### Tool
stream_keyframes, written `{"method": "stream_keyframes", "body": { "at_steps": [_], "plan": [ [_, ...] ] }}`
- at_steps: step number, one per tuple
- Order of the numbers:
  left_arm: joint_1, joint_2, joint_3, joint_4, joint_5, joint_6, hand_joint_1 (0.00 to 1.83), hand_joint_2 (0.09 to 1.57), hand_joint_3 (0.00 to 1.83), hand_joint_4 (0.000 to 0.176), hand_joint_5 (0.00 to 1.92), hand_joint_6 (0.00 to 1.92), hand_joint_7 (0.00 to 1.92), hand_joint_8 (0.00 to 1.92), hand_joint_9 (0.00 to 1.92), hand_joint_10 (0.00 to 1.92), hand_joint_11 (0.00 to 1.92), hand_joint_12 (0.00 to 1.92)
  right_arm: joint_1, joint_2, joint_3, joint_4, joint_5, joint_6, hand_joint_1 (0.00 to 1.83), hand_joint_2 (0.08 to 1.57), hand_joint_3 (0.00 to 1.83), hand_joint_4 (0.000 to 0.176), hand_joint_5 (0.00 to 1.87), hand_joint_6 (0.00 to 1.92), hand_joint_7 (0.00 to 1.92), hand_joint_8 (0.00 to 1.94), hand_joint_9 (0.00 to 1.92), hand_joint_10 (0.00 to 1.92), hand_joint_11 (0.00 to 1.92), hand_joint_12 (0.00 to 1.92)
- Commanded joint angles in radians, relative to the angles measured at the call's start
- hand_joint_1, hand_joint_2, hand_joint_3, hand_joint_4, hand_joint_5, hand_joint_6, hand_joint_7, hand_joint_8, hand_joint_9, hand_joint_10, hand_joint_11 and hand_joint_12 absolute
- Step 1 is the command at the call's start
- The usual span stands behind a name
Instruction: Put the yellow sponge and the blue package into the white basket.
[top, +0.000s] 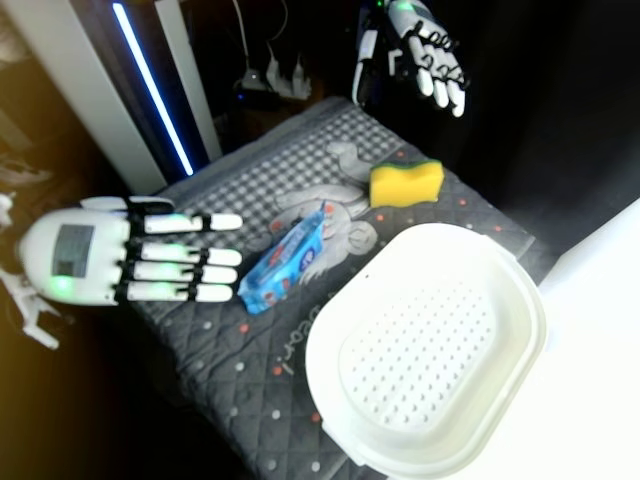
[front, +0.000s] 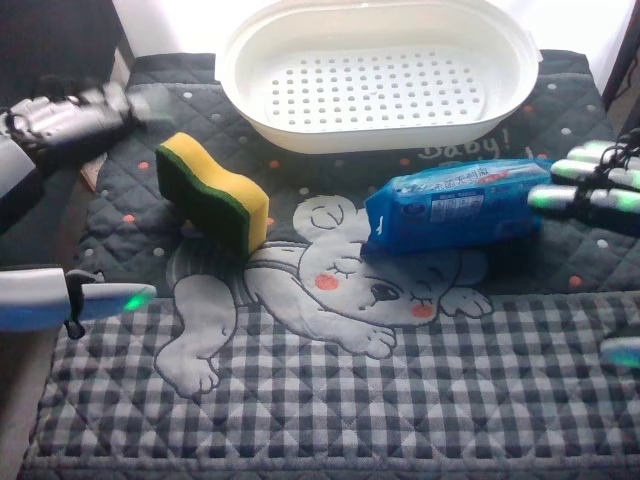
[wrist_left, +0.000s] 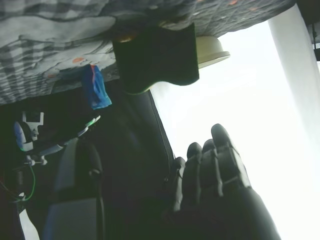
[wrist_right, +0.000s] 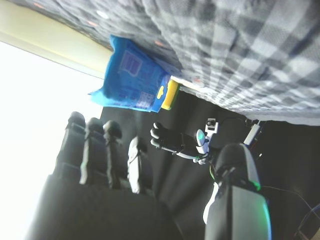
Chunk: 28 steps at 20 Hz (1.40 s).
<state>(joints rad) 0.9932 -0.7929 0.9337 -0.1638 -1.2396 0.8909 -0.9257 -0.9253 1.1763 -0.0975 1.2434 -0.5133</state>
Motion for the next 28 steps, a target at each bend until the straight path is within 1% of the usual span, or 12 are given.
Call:
{"method": "stream_keyframes", "body": {
  "at_steps": [1, 5, 9, 11, 12, 15, 18, 19, 20, 24, 27, 28],
  "plan": [
    [-0.004, 0.007, -0.003, -0.009, -0.128, -0.005, 0.83, 0.96, 0.00, 0.000, 0.52, 0.00, 0.43, 0.00, 0.33, 0.03, 0.00, 1.01, 0.008, 0.008, 0.003, 0.031, 0.122, 0.003, 0.65, 1.07, 0.01, 0.103, 0.29, 0.01, 0.15, 0.01, 0.09, 0.01, 0.03, 0.36],
    [-0.016, 0.002, 0.006, -0.008, -0.136, -0.004, 0.82, 0.96, 0.00, 0.000, 0.43, 0.00, 0.42, 0.00, 0.37, 0.02, 0.00, 1.08, 0.008, 0.006, 0.008, 0.040, 0.128, 0.003, 0.69, 1.07, 0.00, 0.144, 0.29, 0.00, 0.14, 0.00, 0.13, 0.02, 0.05, 0.38],
    [-0.121, -0.047, 0.059, 0.006, -0.079, 0.023, 0.87, 0.91, 0.00, 0.000, 0.37, 0.00, 0.37, 0.00, 0.35, 0.00, 0.00, 0.94, 0.010, -0.018, 0.046, 0.113, 0.191, 0.003, 0.85, 1.07, 0.00, 0.065, 0.30, 0.00, 0.23, 0.01, 0.15, 0.02, 0.02, 0.25],
    [-0.200, -0.095, 0.117, 0.024, 0.012, 0.023, 0.97, 0.87, 0.00, 0.000, 0.39, 0.00, 0.34, 0.00, 0.29, 0.00, 0.00, 0.69, 0.014, -0.038, 0.074, 0.149, 0.195, 0.003, 0.86, 1.06, 0.00, 0.101, 0.27, 0.00, 0.19, 0.00, 0.13, 0.00, 0.05, 0.27],
    [-0.244, -0.117, 0.150, 0.046, 0.082, 0.023, 0.97, 0.87, 0.00, 0.045, 0.37, 0.00, 0.35, 0.00, 0.25, 0.01, 0.00, 0.43, 0.019, -0.048, 0.087, 0.163, 0.193, 0.003, 0.82, 1.04, 0.00, 0.144, 0.28, 0.00, 0.18, 0.00, 0.14, 0.01, 0.08, 0.27],
    [-0.380, -0.146, 0.217, 0.161, 0.324, 0.023, 0.89, 0.93, 0.01, 0.036, 0.33, 0.00, 0.31, 0.00, 0.22, 0.00, 0.00, 0.48, 0.115, -0.095, 0.127, 0.126, 0.107, 0.003, 0.82, 0.99, 0.00, 0.162, 0.29, 0.00, 0.19, 0.00, 0.16, 0.01, 0.10, 0.27],
    [-0.437, -0.146, 0.237, 0.230, 0.440, 0.023, 0.79, 0.92, 0.00, 0.079, 0.29, 0.00, 0.24, 0.00, 0.16, 0.00, 0.00, 0.45, 0.175, -0.136, 0.162, 0.077, 0.039, 0.003, 0.82, 0.96, 0.00, 0.149, 0.30, 0.00, 0.20, 0.00, 0.18, 0.01, 0.13, 0.30],
    [-0.464, -0.148, 0.244, 0.262, 0.481, 0.023, 0.83, 0.91, 0.00, 0.056, 0.31, 0.00, 0.24, 0.00, 0.19, 0.00, 0.00, 0.54, 0.188, -0.146, 0.170, 0.068, 0.024, 0.003, 0.80, 0.94, 0.00, 0.112, 0.31, 0.00, 0.23, 0.01, 0.19, 0.00, 0.09, 0.38],
    [-0.484, -0.151, 0.247, 0.287, 0.512, 0.023, 0.87, 0.90, 0.00, 0.028, 0.33, 0.00, 0.27, 0.00, 0.23, 0.00, 0.00, 0.66, 0.197, -0.155, 0.178, 0.061, 0.011, 0.003, 0.74, 0.91, 0.00, 0.112, 0.31, 0.00, 0.25, 0.00, 0.20, 0.00, 0.05, 0.50],
    [-0.531, -0.155, 0.261, 0.369, 0.613, 0.023, 0.90, 0.90, 0.00, 0.063, 0.28, 0.00, 0.29, 0.00, 0.27, 0.00, 0.00, 0.73, 0.257, -0.210, 0.220, 0.002, -0.089, 0.003, 0.86, 0.89, 0.00, 0.152, 0.32, 0.00, 0.25, 0.00, 0.13, 0.01, 0.00, 0.06],
    [-0.573, -0.178, 0.275, 0.451, 0.703, 0.023, 0.93, 0.85, 0.00, 0.042, 0.38, 0.00, 0.41, 0.00, 0.32, 0.01, 0.00, 0.76, 0.269, -0.235, 0.234, -0.016, -0.118, 0.003, 0.93, 0.94, 0.01, 0.172, 0.29, 0.00, 0.23, 0.00, 0.16, 0.02, 0.15, 0.07],
    [-0.585, -0.184, 0.277, 0.478, 0.730, 0.023, 0.95, 0.84, 0.00, 0.010, 0.36, 0.00, 0.31, 0.00, 0.25, 0.00, 0.00, 0.60, 0.270, -0.239, 0.235, -0.019, -0.123, 0.003, 0.92, 0.89, 0.00, 0.165, 0.29, 0.00, 0.22, 0.00, 0.16, 0.02, 0.18, 0.09]
  ]
}}
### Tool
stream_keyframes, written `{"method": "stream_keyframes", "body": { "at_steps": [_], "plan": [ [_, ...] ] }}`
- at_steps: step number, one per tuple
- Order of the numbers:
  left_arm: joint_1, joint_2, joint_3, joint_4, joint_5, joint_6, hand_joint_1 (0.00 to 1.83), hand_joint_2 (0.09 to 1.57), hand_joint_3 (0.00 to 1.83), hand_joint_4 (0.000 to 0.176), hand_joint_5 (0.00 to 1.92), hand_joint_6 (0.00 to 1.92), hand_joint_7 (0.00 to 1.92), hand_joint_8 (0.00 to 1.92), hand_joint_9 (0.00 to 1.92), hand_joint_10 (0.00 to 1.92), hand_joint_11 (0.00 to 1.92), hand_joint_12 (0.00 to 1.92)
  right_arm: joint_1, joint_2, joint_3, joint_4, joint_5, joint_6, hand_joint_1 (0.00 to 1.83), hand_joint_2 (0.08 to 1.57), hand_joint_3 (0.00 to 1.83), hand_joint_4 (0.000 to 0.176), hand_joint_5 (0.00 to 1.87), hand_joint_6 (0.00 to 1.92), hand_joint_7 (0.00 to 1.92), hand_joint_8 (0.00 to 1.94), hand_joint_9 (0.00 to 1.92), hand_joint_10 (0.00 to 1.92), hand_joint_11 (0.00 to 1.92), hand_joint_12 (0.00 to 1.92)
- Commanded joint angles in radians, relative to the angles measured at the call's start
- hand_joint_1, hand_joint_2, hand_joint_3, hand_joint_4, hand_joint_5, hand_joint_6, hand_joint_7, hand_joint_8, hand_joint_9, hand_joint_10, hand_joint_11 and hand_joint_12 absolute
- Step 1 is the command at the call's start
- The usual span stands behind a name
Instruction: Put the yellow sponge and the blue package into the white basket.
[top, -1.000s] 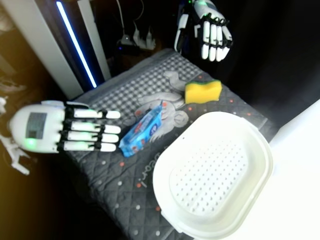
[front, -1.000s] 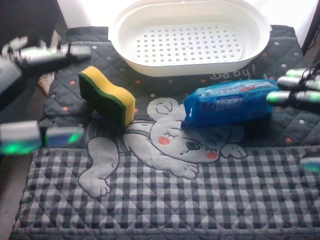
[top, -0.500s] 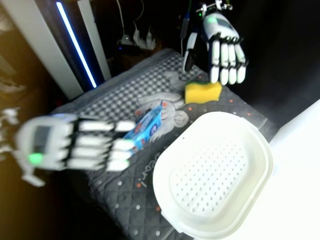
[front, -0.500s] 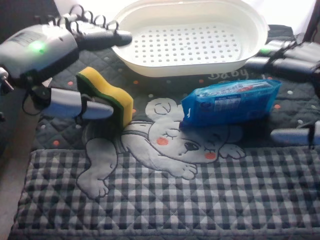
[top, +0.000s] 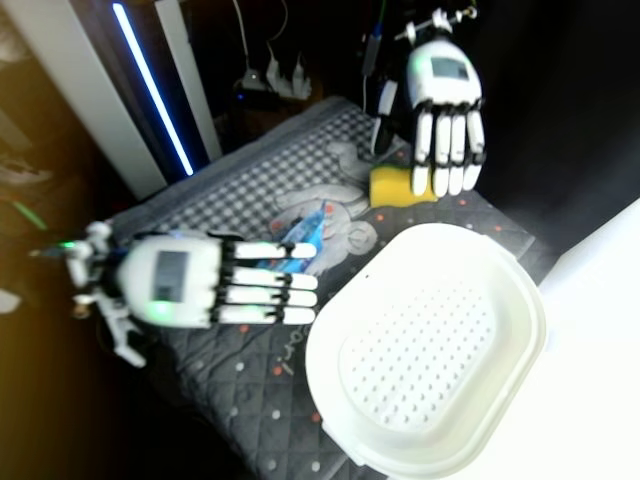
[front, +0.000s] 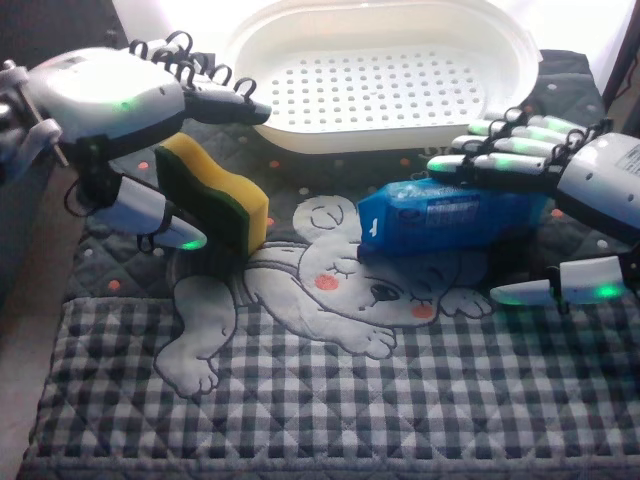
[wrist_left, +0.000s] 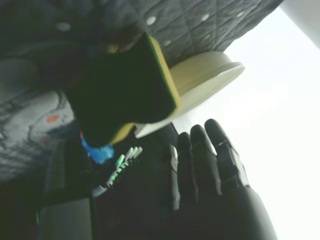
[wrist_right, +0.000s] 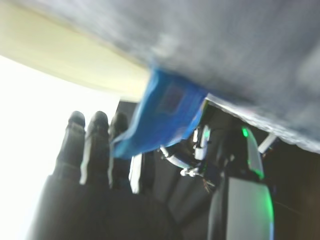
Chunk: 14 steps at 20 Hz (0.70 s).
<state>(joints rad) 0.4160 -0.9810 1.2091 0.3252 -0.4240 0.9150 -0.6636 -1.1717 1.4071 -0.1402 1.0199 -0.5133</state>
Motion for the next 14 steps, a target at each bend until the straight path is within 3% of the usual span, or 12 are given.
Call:
{"method": "stream_keyframes", "body": {
  "at_steps": [1, 2, 5, 6, 7, 8, 9, 10, 11, 12, 13, 14],
  "plan": [
    [-0.014, 0.000, 0.002, 0.008, -0.066, -0.001, 0.96, 0.84, 0.00, 0.000, 0.35, 0.00, 0.28, 0.00, 0.25, 0.00, 0.00, 0.61, 0.008, 0.003, 0.006, 0.023, 0.097, 0.003, 0.92, 0.89, 0.00, 0.168, 0.30, 0.00, 0.21, 0.00, 0.15, 0.01, 0.16, 0.08],
    [-0.017, -0.001, 0.003, 0.019, -0.052, -0.001, 0.98, 0.86, 0.00, 0.000, 0.31, 0.00, 0.24, 0.00, 0.22, 0.00, 0.00, 0.50, 0.009, -0.002, 0.009, 0.023, 0.093, 0.003, 0.90, 0.87, 0.00, 0.174, 0.30, 0.00, 0.23, 0.01, 0.15, 0.01, 0.09, 0.06],
    [-0.018, -0.018, 0.019, 0.031, -0.019, -0.001, 1.04, 0.87, 0.00, 0.009, 0.39, 0.01, 0.28, 0.01, 0.18, 0.00, 0.00, 0.16, 0.013, -0.011, 0.016, 0.023, 0.082, 0.003, 0.81, 0.90, 0.00, 0.161, 0.32, 0.01, 0.24, 0.00, 0.16, 0.01, 0.07, 0.06],
    [-0.018, -0.025, 0.024, 0.031, -0.012, -0.001, 1.05, 0.88, 0.00, 0.026, 0.41, 0.01, 0.29, 0.01, 0.16, 0.01, 0.00, 0.03, 0.014, -0.012, 0.018, 0.023, 0.080, 0.003, 0.78, 0.90, 0.00, 0.151, 0.34, 0.00, 0.25, 0.00, 0.17, 0.00, 0.01, 0.29],
    [-0.017, -0.033, 0.031, 0.027, -0.006, -0.001, 1.03, 0.92, 0.01, 0.030, 0.44, 0.01, 0.30, 0.00, 0.17, 0.00, 0.05, 0.03, 0.015, -0.015, 0.020, 0.023, 0.076, 0.003, 0.75, 0.89, 0.00, 0.149, 0.36, 0.00, 0.26, 0.00, 0.19, 0.00, 0.00, 0.41],
    [-0.015, -0.037, 0.034, 0.019, -0.005, -0.001, 0.99, 0.98, 0.01, 0.000, 0.55, 0.01, 0.37, 0.01, 0.27, 0.01, 0.19, 0.08, 0.016, -0.020, 0.024, 0.023, 0.071, 0.003, 0.84, 0.90, 0.00, 0.118, 0.47, 0.01, 0.40, 0.01, 0.33, 0.00, 0.01, 0.66],
    [-0.010, -0.038, 0.035, 0.012, -0.005, -0.001, 0.99, 1.01, 0.00, 0.000, 0.62, 0.01, 0.48, 0.01, 0.37, 0.02, 0.29, 0.14, 0.018, -0.025, 0.028, 0.023, 0.065, 0.003, 0.96, 0.96, 0.01, 0.062, 0.59, 0.01, 0.60, 0.02, 0.57, 0.03, 0.14, 0.93],
    [-0.002, -0.039, 0.037, -0.002, -0.009, -0.001, 1.01, 1.02, 0.00, 0.000, 0.66, 0.00, 0.57, 0.01, 0.48, 0.02, 0.37, 0.22, 0.020, -0.036, 0.037, 0.023, 0.055, 0.003, 0.99, 0.99, 0.00, 0.050, 0.65, 0.01, 0.71, 0.02, 0.69, 0.05, 0.15, 1.13],
    [0.004, -0.040, 0.038, -0.008, -0.011, -0.001, 1.02, 1.00, 0.00, 0.000, 0.69, 0.00, 0.63, 0.01, 0.55, 0.00, 0.38, 0.38, 0.022, -0.043, 0.042, 0.023, 0.047, 0.003, 1.10, 0.99, 0.00, 0.003, 0.80, 0.04, 0.91, 0.08, 0.87, 0.12, 0.14, 1.27],
    [0.010, -0.040, 0.038, -0.014, -0.012, -0.001, 1.01, 1.01, 0.00, 0.000, 0.70, 0.00, 0.65, 0.00, 0.58, 0.00, 0.33, 0.55, 0.023, -0.049, 0.046, 0.023, 0.042, 0.003, 1.22, 1.07, 0.00, 0.000, 0.93, 0.69, 1.06, 0.77, 0.97, 0.26, 0.14, 1.42],
    [0.014, -0.040, 0.038, -0.018, -0.012, -0.001, 0.99, 1.00, 0.00, 0.000, 0.73, 0.00, 0.70, 0.00, 0.62, 0.00, 0.28, 0.71, 0.023, -0.051, 0.046, 0.023, 0.040, 0.003, 1.23, 1.12, 0.00, 0.000, 0.87, 0.97, 1.03, 1.02, 0.90, 0.68, 0.20, 1.51],
    [0.020, -0.040, 0.038, -0.027, -0.013, -0.001, 1.00, 1.00, 0.00, 0.000, 0.74, 0.00, 0.75, 0.00, 0.66, 0.00, 0.20, 0.85, 0.023, -0.053, 0.046, 0.023, 0.038, 0.003, 1.24, 1.14, 0.00, 0.000, 0.86, 1.02, 1.01, 1.13, 0.86, 1.06, 0.46, 1.65]
  ]
}}
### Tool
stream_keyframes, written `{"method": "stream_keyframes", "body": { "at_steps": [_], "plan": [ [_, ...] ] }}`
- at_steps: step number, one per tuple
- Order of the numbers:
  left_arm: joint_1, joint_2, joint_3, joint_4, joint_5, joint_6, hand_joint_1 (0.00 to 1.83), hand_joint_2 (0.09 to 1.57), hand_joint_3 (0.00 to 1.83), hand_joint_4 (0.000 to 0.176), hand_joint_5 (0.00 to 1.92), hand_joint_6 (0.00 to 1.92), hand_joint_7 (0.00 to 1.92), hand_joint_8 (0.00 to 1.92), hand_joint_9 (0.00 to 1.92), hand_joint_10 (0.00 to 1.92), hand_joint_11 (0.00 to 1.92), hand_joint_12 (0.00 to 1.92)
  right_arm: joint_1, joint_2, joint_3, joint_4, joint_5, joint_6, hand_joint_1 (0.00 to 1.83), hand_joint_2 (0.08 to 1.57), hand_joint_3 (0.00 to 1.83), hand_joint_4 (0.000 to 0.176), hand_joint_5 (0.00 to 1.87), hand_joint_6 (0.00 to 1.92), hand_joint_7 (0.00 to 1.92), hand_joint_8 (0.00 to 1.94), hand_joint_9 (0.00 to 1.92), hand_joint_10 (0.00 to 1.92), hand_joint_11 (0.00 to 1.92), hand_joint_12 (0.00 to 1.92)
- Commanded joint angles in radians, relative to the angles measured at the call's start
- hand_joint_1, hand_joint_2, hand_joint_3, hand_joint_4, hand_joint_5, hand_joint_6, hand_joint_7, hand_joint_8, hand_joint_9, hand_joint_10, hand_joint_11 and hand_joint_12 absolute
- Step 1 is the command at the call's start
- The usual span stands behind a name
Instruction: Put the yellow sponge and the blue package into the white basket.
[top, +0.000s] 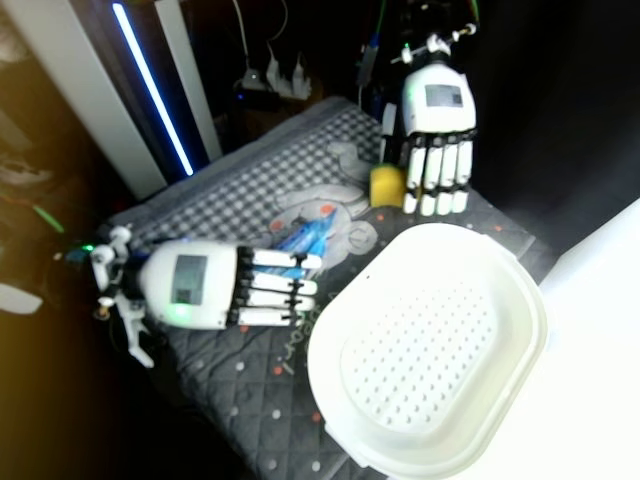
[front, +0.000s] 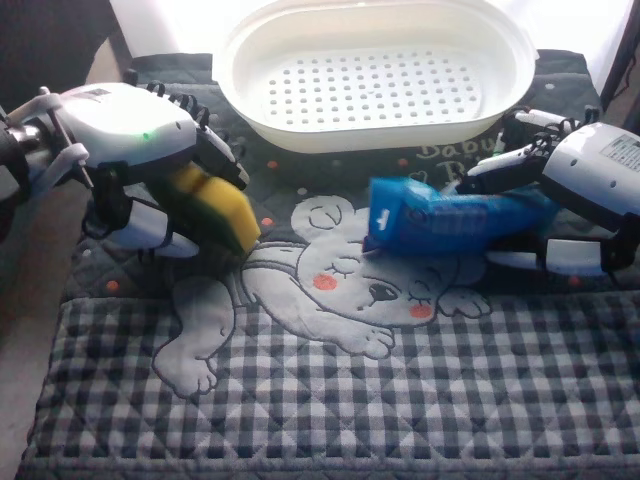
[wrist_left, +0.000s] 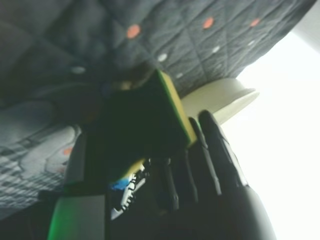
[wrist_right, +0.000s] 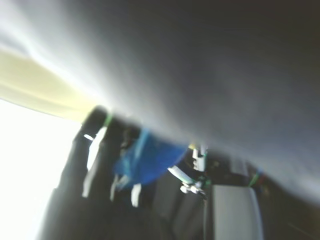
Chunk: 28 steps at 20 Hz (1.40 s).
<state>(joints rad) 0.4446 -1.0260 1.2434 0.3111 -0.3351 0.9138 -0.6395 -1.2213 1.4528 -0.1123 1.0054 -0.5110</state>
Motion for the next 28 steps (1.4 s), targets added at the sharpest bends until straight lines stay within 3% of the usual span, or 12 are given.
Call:
{"method": "stream_keyframes", "body": {
  "at_steps": [1, 3, 5, 7, 8, 13, 15, 20, 21, 23, 26, 28],
  "plan": [
    [-0.003, 0.005, 0.004, -0.021, -0.105, 0.000, 1.02, 1.00, 0.00, 0.000, 0.71, 0.00, 0.75, 0.00, 0.66, 0.00, 0.18, 0.88, -0.001, -0.003, 0.001, -0.004, 0.051, 0.001, 1.23, 1.13, 0.00, 0.000, 0.90, 1.04, 1.02, 1.08, 0.86, 1.19, 0.63, 1.63],
    [0.013, 0.004, 0.004, -0.045, -0.120, 0.000, 1.08, 0.99, 0.00, 0.000, 0.74, 0.01, 0.77, 0.01, 0.69, 0.01, 0.22, 0.91, -0.001, -0.004, 0.000, -0.004, 0.050, 0.001, 1.34, 1.11, 0.00, 0.000, 0.92, 1.20, 1.07, 0.90, 0.88, 1.02, 0.44, 1.32],
    [0.032, 0.004, 0.006, -0.078, -0.143, 0.000, 1.18, 1.00, 0.00, 0.000, 0.86, 0.01, 0.84, 0.00, 0.73, 0.01, 0.15, 1.06, -0.001, -0.004, 0.000, -0.005, 0.050, 0.001, 1.28, 1.08, 0.00, 0.000, 0.94, 1.10, 1.18, 0.63, 1.20, 0.81, 1.00, 1.27],
    [0.057, 0.005, 0.005, -0.124, -0.193, 0.000, 1.22, 1.12, 0.00, 0.000, 1.06, 0.77, 0.87, 1.16, 0.94, 0.08, 0.26, 1.36, -0.001, -0.002, -0.002, -0.005, 0.056, 0.002, 1.28, 1.07, 0.00, 0.000, 0.94, 1.06, 1.24, 0.53, 1.18, 0.81, 0.83, 1.30],
    [0.070, 0.010, -0.001, -0.147, -0.232, -0.003, 1.25, 1.13, 0.00, 0.000, 1.12, 0.55, 0.86, 1.33, 0.85, 0.65, 0.31, 1.59, -0.001, 0.000, -0.007, -0.005, 0.068, 0.003, 1.27, 1.06, 0.00, 0.000, 0.94, 1.05, 1.28, 0.49, 1.25, 0.71, 0.89, 1.29],
    [0.105, 0.090, -0.094, -0.162, -0.519, -0.070, 1.24, 1.18, 0.00, 0.000, 0.98, 0.69, 0.79, 1.54, 0.64, 1.54, 0.36, 1.91, -0.002, 0.054, -0.091, -0.003, 0.228, 0.013, 1.27, 1.05, 0.00, 0.000, 0.98, 0.99, 1.30, 0.46, 1.44, 0.25, 1.20, 0.97],
    [0.101, 0.100, -0.112, -0.171, -0.622, -0.070, 1.26, 1.13, 0.00, 0.000, 1.05, 0.58, 0.93, 1.35, 0.76, 1.37, 0.30, 1.79, -0.001, 0.098, -0.107, 0.000, 0.286, 0.013, 1.38, 1.03, 0.02, 0.000, 0.97, 0.92, 1.26, 0.46, 1.26, 0.68, 1.20, 0.87],
    [-0.025, 0.024, -0.033, -0.203, -0.682, -0.070, 1.25, 1.06, 0.00, 0.022, 1.15, 0.67, 1.08, 0.85, 1.03, 0.48, 0.74, 1.17, 0.108, 0.101, -0.046, 0.082, 0.331, 0.013, 1.28, 1.01, 0.00, 0.000, 1.10, 0.79, 1.47, 0.12, 1.43, 0.38, 1.12, 1.13],
    [-0.048, 0.012, -0.010, -0.215, -0.666, -0.070, 1.36, 1.06, 0.00, 0.000, 1.13, 0.69, 1.08, 0.79, 0.97, 0.96, 0.76, 1.13, 0.163, 0.084, -0.022, 0.066, 0.298, 0.013, 1.38, 1.01, 0.00, 0.000, 1.05, 0.82, 1.45, 0.03, 1.26, 0.79, 1.08, 1.14],
    [-0.110, -0.038, 0.055, -0.235, -0.606, -0.070, 1.26, 1.04, 0.00, 0.001, 1.22, 0.51, 1.10, 0.86, 1.04, 0.58, 0.73, 1.24, 0.254, 0.038, 0.037, 0.054, 0.236, 0.012, 1.40, 1.03, 0.00, 0.000, 0.98, 0.90, 1.45, 0.01, 1.11, 1.00, 0.84, 1.20],
    [-0.200, -0.156, 0.201, -0.257, -0.465, -0.070, 1.26, 1.04, 0.00, 0.000, 1.17, 0.57, 1.14, 0.82, 1.07, 0.78, 0.79, 1.47, 0.316, -0.028, 0.135, 0.062, 0.125, 0.012, 1.41, 1.00, 0.00, 0.000, 0.99, 0.84, 1.46, 0.03, 1.33, 0.62, 1.24, 0.74],
    [-0.226, -0.234, 0.306, -0.292, -0.359, -0.070, 1.39, 1.05, 0.00, 0.000, 1.02, 0.82, 1.15, 0.60, 1.12, 0.95, 1.00, 1.02, 0.362, -0.138, 0.269, 0.062, -0.022, 0.012, 1.40, 1.03, 0.00, 0.000, 0.94, 1.00, 1.41, 0.02, 1.26, 0.66, 1.27, 0.63]
  ]
}}
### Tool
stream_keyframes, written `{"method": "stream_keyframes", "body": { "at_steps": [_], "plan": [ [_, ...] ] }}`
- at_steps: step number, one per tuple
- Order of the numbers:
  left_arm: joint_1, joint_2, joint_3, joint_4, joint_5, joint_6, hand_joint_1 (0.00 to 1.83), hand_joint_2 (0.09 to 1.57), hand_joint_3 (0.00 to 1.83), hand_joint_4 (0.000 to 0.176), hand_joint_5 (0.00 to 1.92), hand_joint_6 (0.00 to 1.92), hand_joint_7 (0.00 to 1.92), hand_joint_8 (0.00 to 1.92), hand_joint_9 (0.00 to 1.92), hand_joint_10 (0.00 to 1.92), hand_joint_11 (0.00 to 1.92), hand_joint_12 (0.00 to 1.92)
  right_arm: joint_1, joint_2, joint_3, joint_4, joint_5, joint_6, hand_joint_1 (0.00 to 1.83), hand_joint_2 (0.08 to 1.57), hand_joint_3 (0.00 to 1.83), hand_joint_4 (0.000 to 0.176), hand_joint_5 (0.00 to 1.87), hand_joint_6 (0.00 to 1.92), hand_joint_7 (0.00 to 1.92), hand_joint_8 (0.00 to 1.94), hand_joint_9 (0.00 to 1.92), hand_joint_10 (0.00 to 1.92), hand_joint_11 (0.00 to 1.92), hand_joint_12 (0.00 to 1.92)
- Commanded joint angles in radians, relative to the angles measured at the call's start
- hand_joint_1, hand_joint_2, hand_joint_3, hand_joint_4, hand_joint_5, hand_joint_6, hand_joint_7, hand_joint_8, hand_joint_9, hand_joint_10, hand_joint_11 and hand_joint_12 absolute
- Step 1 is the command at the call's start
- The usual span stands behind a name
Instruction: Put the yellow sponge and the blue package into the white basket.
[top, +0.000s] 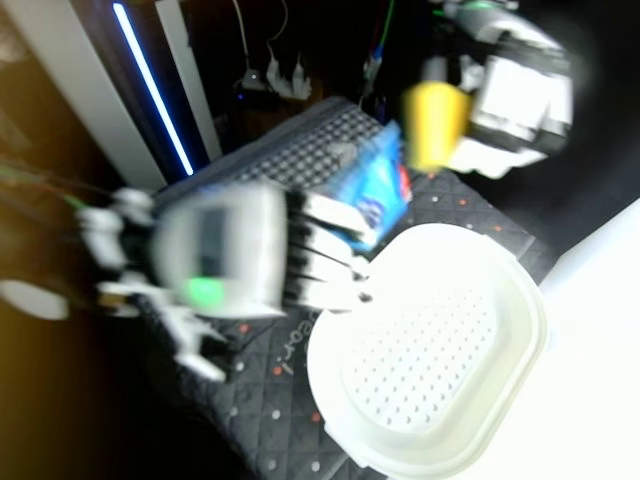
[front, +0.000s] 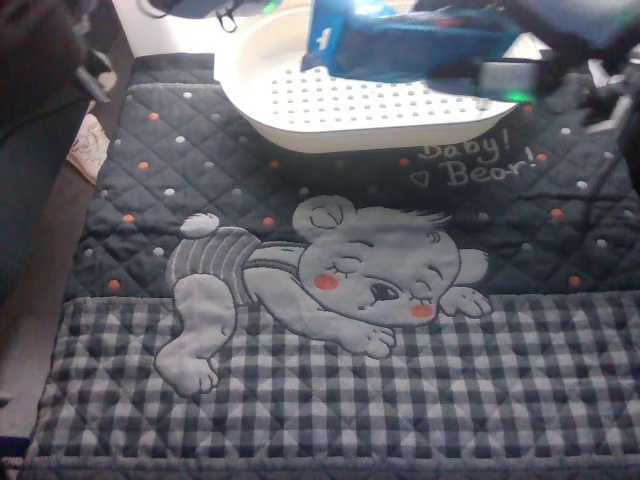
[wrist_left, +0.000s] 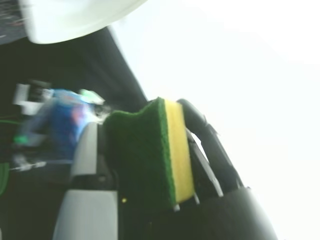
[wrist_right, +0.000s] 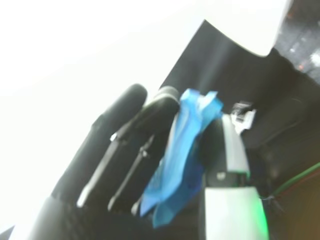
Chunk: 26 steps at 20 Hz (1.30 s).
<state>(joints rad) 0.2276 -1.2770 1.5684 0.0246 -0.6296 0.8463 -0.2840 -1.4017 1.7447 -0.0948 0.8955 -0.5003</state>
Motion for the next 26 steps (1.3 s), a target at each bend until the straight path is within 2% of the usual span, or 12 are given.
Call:
{"method": "stream_keyframes", "body": {
  "at_steps": [1, 3, 7, 9, 10, 11, 12, 13, 14, 15, 19, 26],
  "plan": [
    [-0.020, -0.024, 0.035, -0.014, -0.016, -0.003, 1.40, 1.05, 0.00, 0.000, 1.02, 0.80, 1.16, 0.58, 1.12, 0.97, 1.04, 0.95, 0.027, -0.010, 0.038, 0.044, 0.024, 0.002, 1.40, 1.03, 0.00, 0.000, 0.95, 1.00, 1.40, 0.02, 1.24, 0.70, 1.26, 0.62],
    [-0.053, -0.119, 0.155, -0.010, 0.108, -0.012, 1.40, 1.05, 0.00, 0.000, 1.01, 0.83, 1.18, 0.57, 1.10, 0.96, 1.04, 0.79, 0.069, -0.078, 0.135, 0.011, -0.105, 0.002, 1.40, 1.03, 0.00, 0.000, 0.97, 0.98, 1.39, 0.06, 1.18, 0.80, 1.13, 0.75],
    [-0.066, -0.200, 0.266, -0.008, 0.215, -0.023, 1.39, 1.05, 0.00, 0.000, 1.03, 0.82, 1.14, 0.65, 1.07, 0.97, 1.03, 0.73, 0.102, -0.143, 0.209, -0.037, -0.203, 0.002, 1.29, 1.03, 0.00, 0.000, 1.05, 0.82, 1.42, 0.27, 1.45, 0.14, 1.10, 0.89],
    [-0.051, -0.196, 0.258, -0.008, 0.191, -0.037, 1.23, 1.10, 0.00, 0.025, 0.97, 0.99, 1.05, 0.87, 1.04, 0.26, 0.74, 0.80, 0.102, -0.142, 0.195, -0.042, -0.203, 0.002, 1.27, 1.04, 0.00, 0.000, 1.02, 0.85, 1.30, 0.51, 1.42, 0.06, 1.04, 1.00],
    [-0.043, -0.187, 0.246, -0.008, 0.171, -0.048, 1.14, 1.07, 0.00, 0.000, 0.81, 0.38, 0.85, 0.34, 0.92, 0.09, 0.59, 0.78, 0.102, -0.142, 0.182, -0.042, -0.195, 0.002, 1.26, 1.08, 0.01, 0.000, 0.92, 0.97, 1.19, 0.72, 1.25, 0.02, 0.68, 1.07],
    [-0.036, -0.173, 0.232, -0.008, 0.152, -0.060, 0.95, 1.04, 0.00, 0.000, 0.62, 0.10, 0.66, 0.09, 0.66, 0.02, 0.34, 0.70, 0.102, -0.139, 0.170, -0.041, -0.188, 0.002, 1.05, 1.09, 0.00, 0.007, 0.51, 0.34, 0.63, 0.25, 0.73, 0.00, 0.33, 0.94],
    [-0.027, -0.152, 0.211, -0.008, 0.126, -0.077, 0.86, 0.99, 0.00, 0.080, 0.40, 0.02, 0.38, 0.02, 0.36, 0.00, 0.09, 0.59, 0.102, -0.127, 0.152, -0.042, -0.175, 0.002, 0.77, 0.98, 0.00, 0.142, 0.14, 0.07, 0.13, 0.05, 0.16, 0.00, 0.06, 0.43],
    [-0.022, -0.142, 0.199, -0.008, 0.110, -0.084, 0.82, 0.97, 0.00, 0.120, 0.28, 0.00, 0.24, 0.00, 0.22, 0.00, 0.02, 0.49, 0.102, -0.126, 0.145, -0.043, -0.164, 0.002, 0.64, 0.89, 0.00, 0.169, 0.03, 0.01, 0.03, 0.01, 0.03, 0.00, 0.01, 0.09],
    [-0.014, -0.130, 0.183, -0.009, 0.089, -0.085, 0.80, 0.94, 0.00, 0.165, 0.19, 0.00, 0.12, 0.00, 0.10, 0.00, 0.00, 0.36, 0.102, -0.112, 0.128, -0.043, -0.148, 0.002, 0.55, 0.81, 0.00, 0.175, 0.00, 0.00, 0.00, 0.00, 0.01, 0.00, 0.00, 0.02],
    [-0.007, -0.121, 0.168, -0.012, 0.070, -0.085, 0.78, 0.92, 0.00, 0.174, 0.15, 0.00, 0.05, 0.00, 0.04, 0.00, 0.00, 0.28, 0.102, -0.096, 0.108, -0.043, -0.132, 0.002, 0.50, 0.78, 0.00, 0.176, 0.00, 0.00, 0.00, 0.00, 0.00, 0.00, 0.00, 0.00],
    [0.060, 0.009, 0.003, -0.014, -0.100, -0.093, 0.73, 0.90, 0.00, 0.176, 0.12, 0.00, 0.03, 0.00, 0.05, 0.00, 0.00, 0.36, 0.100, 0.032, -0.029, -0.042, -0.002, 0.002, 0.55, 0.87, 0.02, 0.176, 0.00, 0.00, 0.00, 0.00, 0.00, 0.00, 0.00, 0.00],
    [0.411, 0.349, -0.400, -0.048, -0.551, -0.101, 0.78, 0.90, 0.00, 0.176, 0.11, 0.00, 0.05, 0.00, 0.03, 0.00, 0.00, 0.18, -0.291, 0.331, -0.375, 0.120, 0.491, 0.002, 0.60, 0.96, 0.01, 0.176, 0.03, 0.00, 0.00, 0.00, 0.00, 0.00, 0.00, 0.00]
  ]
}}
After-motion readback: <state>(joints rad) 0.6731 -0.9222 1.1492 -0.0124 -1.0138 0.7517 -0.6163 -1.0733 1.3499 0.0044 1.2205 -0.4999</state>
